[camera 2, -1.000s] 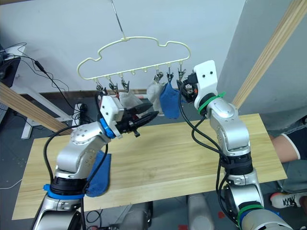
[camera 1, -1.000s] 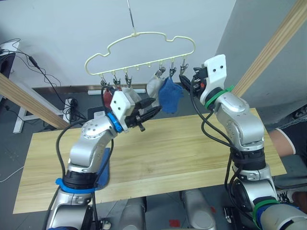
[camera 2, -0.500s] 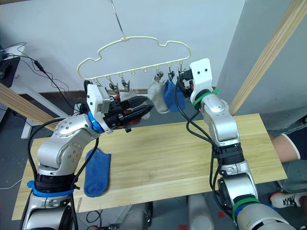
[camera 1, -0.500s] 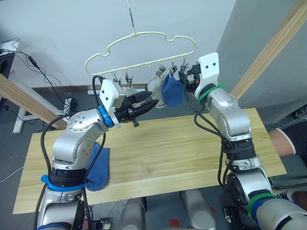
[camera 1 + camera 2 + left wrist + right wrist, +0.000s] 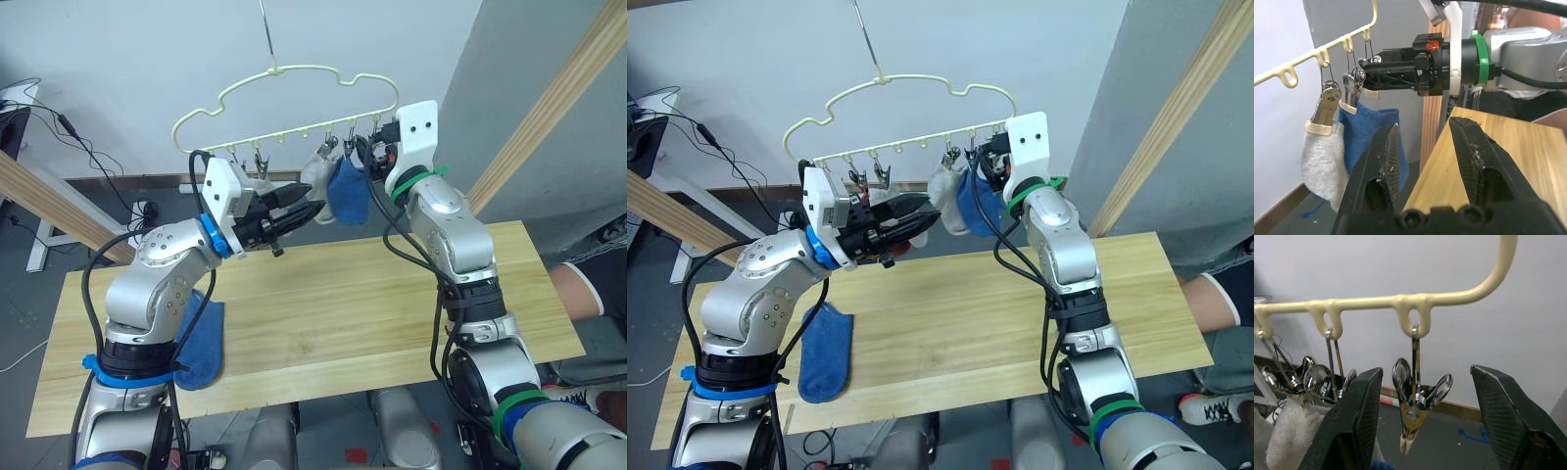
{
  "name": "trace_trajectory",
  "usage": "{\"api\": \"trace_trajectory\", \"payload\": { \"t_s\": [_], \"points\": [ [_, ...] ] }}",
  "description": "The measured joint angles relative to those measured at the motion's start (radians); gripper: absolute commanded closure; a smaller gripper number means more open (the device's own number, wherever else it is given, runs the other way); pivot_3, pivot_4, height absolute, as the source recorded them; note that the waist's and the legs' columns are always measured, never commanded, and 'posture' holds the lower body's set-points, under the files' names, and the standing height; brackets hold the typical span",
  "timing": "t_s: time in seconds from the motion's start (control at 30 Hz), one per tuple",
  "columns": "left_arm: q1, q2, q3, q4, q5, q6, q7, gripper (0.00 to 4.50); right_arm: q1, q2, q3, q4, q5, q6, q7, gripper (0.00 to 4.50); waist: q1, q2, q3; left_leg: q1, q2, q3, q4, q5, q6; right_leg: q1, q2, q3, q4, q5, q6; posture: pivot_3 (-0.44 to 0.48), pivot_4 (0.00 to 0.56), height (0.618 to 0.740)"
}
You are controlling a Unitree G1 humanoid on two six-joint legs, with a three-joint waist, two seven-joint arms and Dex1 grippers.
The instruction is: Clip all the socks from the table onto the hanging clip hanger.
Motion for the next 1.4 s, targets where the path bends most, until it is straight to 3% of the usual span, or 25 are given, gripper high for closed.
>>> {"api": "trace_trajectory", "payload": {
  "t_s": [1.4],
  "points": [
    [-0.011, 0.011, 0.004, 0.000, -0.008, 0.011, -0.004, 2.68, 0.004, 0.057, -0.076, -0.025, 0.049, 0.049, -0.076, 1.51, 0.000, 0.000, 0.000, 0.000, 0.000, 0.000, 0.000, 0.000, 0.000, 0.000, 0.000, 0.000, 0.000, 0.000, 0.000, -0.192, 0.307, 0.740]
  ]
}}
